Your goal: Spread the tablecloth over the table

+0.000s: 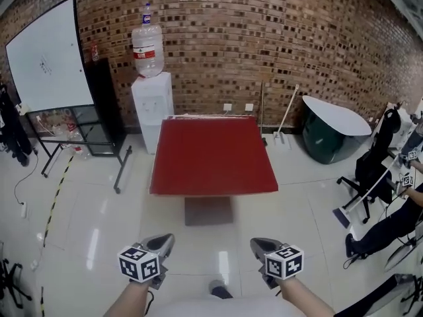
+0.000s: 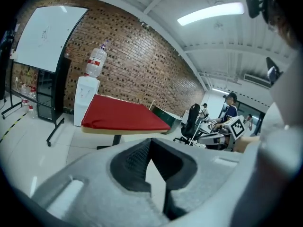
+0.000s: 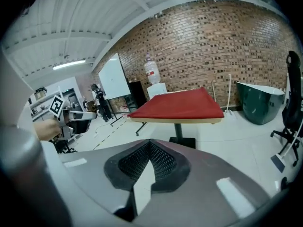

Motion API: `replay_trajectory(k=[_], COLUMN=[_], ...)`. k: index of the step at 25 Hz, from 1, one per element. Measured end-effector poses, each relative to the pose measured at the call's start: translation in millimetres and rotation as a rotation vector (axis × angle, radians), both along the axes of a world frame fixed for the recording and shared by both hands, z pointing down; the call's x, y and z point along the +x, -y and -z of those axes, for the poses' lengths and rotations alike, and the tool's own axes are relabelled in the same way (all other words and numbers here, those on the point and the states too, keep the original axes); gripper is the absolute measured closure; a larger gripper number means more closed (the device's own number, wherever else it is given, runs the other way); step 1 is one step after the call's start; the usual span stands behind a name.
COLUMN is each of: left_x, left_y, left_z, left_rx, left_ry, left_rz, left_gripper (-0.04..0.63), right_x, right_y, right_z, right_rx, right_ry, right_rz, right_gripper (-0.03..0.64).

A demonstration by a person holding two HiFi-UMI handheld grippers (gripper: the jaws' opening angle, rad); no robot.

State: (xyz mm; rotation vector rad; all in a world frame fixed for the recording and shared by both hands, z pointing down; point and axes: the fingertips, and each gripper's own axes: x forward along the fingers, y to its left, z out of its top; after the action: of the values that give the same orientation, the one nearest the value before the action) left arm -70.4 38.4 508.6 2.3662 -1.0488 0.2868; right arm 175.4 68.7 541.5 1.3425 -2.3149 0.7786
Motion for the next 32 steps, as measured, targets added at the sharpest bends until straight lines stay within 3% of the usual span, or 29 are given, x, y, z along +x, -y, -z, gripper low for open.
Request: replay_trajectory(k=[6, 12, 17, 19, 23, 32], left_x=[-32.7, -40.8, -33.8, -28.7, -15.4, 25.5], left_y=[-103.8, -194.6, -229.5, -242.9, -279.9, -387.6], left_z=[17.1, 67.2, 85.7, 85.3, 82.6, 92.6], left_rx=[-0.03, 0.023, 0.093, 0.083, 0.018, 0.062], left_ry=[-0.089, -0.157, -0.134, -0.133, -0.204, -0.189], left_rz=[-0.172, -0.33, -0.334, -0.346, -0.372, -0.361], left_gripper=[0.594, 0.594, 0.594, 0.594, 0.594, 0.594], right_x=[-105.5, -166.6, -171.4, -168.8, -167.9, -134.5], right_y=[-88.9, -171.9, -210.6, -221.3, -250.4, -363.8], right_z=[45.7, 91.7, 99.8, 100.0, 97.1, 109.1], right_rx=[0.044, 0.103, 0.109, 0.099, 0.092, 0.133], right_ry=[0.089, 0.117, 0.112, 0.125, 0.176, 0.192], right_rz=[0.11, 0.156, 0.166, 0.162, 0.18, 0.201], right_gripper=[0.615, 0.615, 0.615, 0.615, 0.615, 0.615])
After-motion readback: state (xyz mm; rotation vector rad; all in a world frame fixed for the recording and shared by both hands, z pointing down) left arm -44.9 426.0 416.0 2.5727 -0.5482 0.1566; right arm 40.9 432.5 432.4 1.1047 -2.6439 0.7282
